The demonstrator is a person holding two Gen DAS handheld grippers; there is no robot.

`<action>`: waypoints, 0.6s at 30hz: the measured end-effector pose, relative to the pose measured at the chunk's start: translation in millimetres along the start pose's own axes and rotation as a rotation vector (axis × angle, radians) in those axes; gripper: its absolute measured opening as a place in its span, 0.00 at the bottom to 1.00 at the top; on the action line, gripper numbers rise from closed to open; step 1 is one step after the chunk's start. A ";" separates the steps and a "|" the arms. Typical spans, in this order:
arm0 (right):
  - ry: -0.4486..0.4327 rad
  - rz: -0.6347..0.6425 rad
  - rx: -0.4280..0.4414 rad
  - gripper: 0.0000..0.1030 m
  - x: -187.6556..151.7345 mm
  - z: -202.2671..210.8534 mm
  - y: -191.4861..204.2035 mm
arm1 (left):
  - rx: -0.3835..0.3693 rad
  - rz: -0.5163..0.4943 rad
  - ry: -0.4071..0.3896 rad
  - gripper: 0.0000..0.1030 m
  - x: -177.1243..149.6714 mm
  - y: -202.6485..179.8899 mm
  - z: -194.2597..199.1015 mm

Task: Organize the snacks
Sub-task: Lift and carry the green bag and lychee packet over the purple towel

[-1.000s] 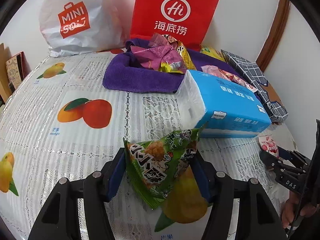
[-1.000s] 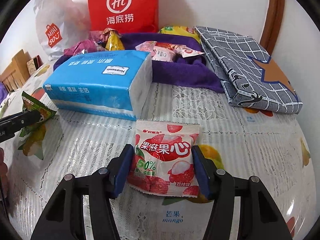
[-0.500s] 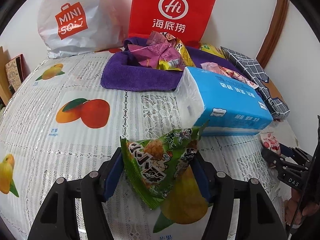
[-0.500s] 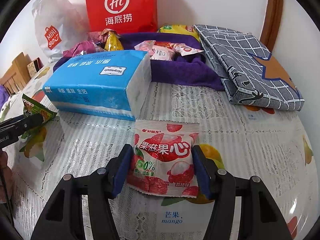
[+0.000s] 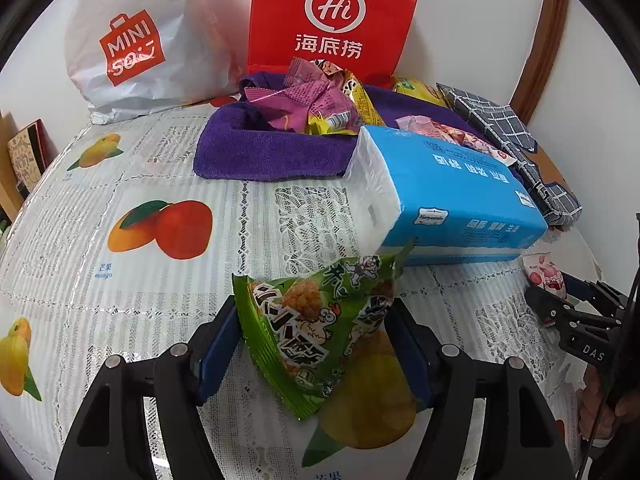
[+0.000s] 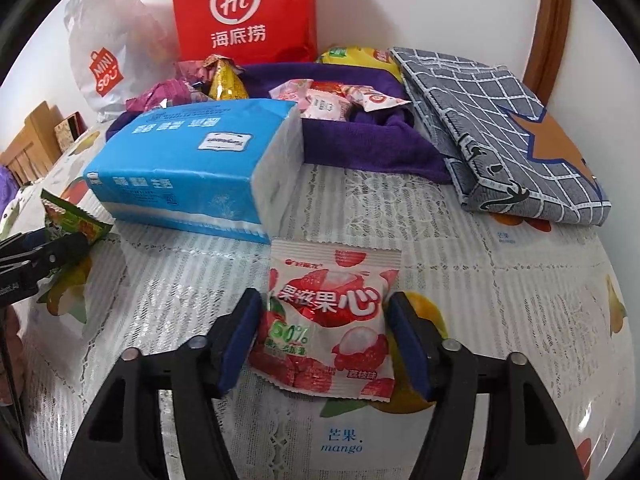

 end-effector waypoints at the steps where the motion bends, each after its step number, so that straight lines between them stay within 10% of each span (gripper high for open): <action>1: 0.002 -0.004 0.002 0.69 0.2 -0.2 -0.6 | 0.001 0.002 0.000 0.66 0.0 0.1 0.0; 18: -0.018 0.021 0.019 0.51 -5.0 14.0 6.1 | -0.053 0.040 -0.027 0.52 1.3 6.1 23.6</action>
Point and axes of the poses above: each gripper's, at about its wrist camera, not at the fingertips, and z roughly against the way its jaws point, y to its left, x to its top, the point moved 5 cm from there along -z, roughly the way its jaws point, and after that the axes turned 11 degrees about -z, right-handed, at the moved point
